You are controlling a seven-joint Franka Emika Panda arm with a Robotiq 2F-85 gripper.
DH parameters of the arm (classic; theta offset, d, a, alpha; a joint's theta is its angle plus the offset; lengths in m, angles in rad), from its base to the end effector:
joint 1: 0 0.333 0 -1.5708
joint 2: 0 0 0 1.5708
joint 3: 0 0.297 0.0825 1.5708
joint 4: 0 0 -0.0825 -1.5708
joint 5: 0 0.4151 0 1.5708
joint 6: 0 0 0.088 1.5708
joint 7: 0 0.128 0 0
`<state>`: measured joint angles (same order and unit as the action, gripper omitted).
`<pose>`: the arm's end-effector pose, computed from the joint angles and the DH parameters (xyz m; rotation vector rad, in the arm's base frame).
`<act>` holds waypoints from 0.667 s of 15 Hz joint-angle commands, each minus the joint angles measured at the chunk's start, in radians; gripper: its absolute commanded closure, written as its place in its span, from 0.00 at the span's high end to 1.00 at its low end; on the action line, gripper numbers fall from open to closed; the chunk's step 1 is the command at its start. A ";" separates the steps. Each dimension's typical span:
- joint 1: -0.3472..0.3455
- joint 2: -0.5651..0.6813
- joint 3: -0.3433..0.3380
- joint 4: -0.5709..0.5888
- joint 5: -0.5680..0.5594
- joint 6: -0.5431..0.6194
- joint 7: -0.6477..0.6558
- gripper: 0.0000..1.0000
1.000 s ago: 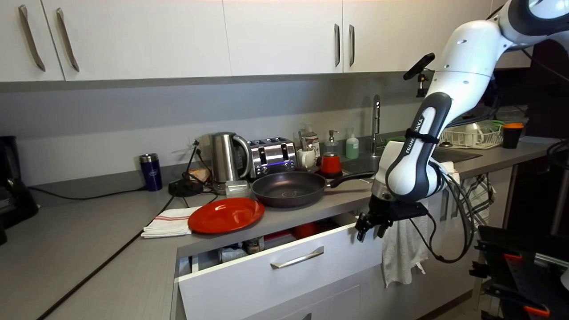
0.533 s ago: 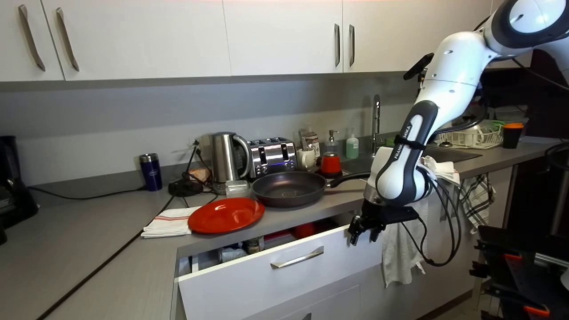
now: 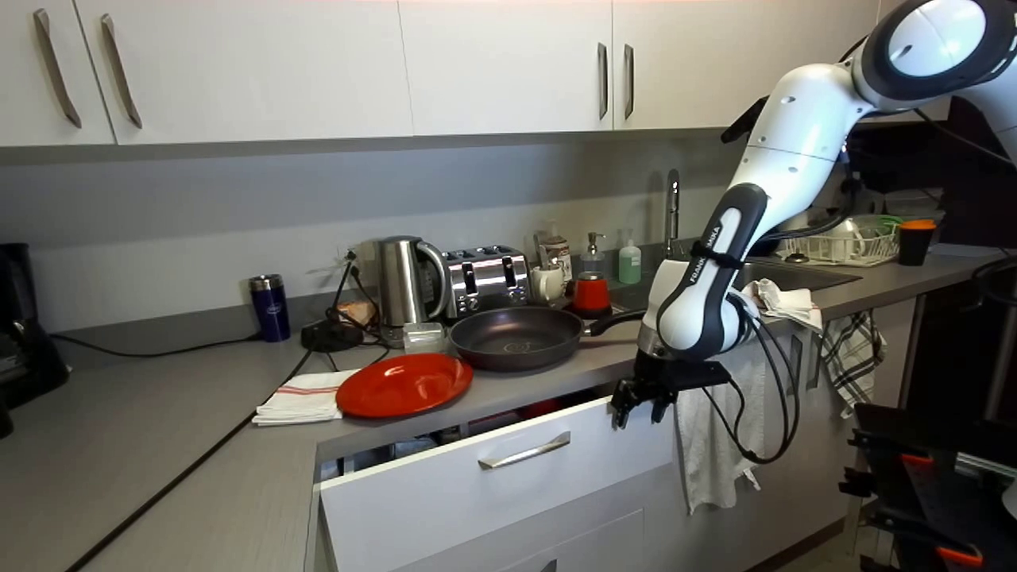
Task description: Pick up the red cup and put it in the drawer
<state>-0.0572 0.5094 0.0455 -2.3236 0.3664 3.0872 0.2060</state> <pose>0.5334 -0.0327 0.0779 -2.8801 0.8747 -0.3588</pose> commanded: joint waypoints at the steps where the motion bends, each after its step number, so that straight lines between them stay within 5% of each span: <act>1: 0.028 0.033 -0.063 0.106 -0.048 -0.066 0.041 1.00; 10: 0.015 0.048 -0.063 0.207 -0.053 -0.116 0.030 1.00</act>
<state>-0.0459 0.5530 -0.0166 -2.1457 0.3323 2.9818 0.2168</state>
